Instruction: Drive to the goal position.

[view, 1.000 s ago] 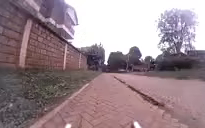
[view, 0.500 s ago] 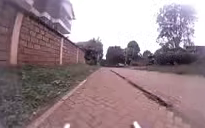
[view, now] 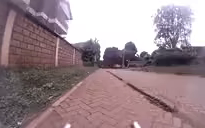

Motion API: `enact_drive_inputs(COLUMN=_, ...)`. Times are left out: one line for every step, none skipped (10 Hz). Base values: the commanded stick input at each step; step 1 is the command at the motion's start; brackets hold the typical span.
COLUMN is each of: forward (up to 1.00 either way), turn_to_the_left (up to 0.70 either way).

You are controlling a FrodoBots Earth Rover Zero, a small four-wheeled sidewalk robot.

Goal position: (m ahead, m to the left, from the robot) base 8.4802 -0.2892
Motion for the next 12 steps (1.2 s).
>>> enact_drive_inputs(forward=0.50, turn_to_the_left=0.00)
enact_drive_inputs(forward=0.50, turn_to_the_left=0.00)
enact_drive_inputs(forward=0.50, turn_to_the_left=0.00)
enact_drive_inputs(forward=0.50, turn_to_the_left=0.00)
enact_drive_inputs(forward=0.50, turn_to_the_left=0.00)
enact_drive_inputs(forward=0.50, turn_to_the_left=0.00)
enact_drive_inputs(forward=0.50, turn_to_the_left=0.00)
enact_drive_inputs(forward=0.50, turn_to_the_left=0.00)
enact_drive_inputs(forward=0.50, turn_to_the_left=0.00)
enact_drive_inputs(forward=0.50, turn_to_the_left=0.00)
enact_drive_inputs(forward=0.50, turn_to_the_left=0.00)
enact_drive_inputs(forward=0.50, turn_to_the_left=0.00)
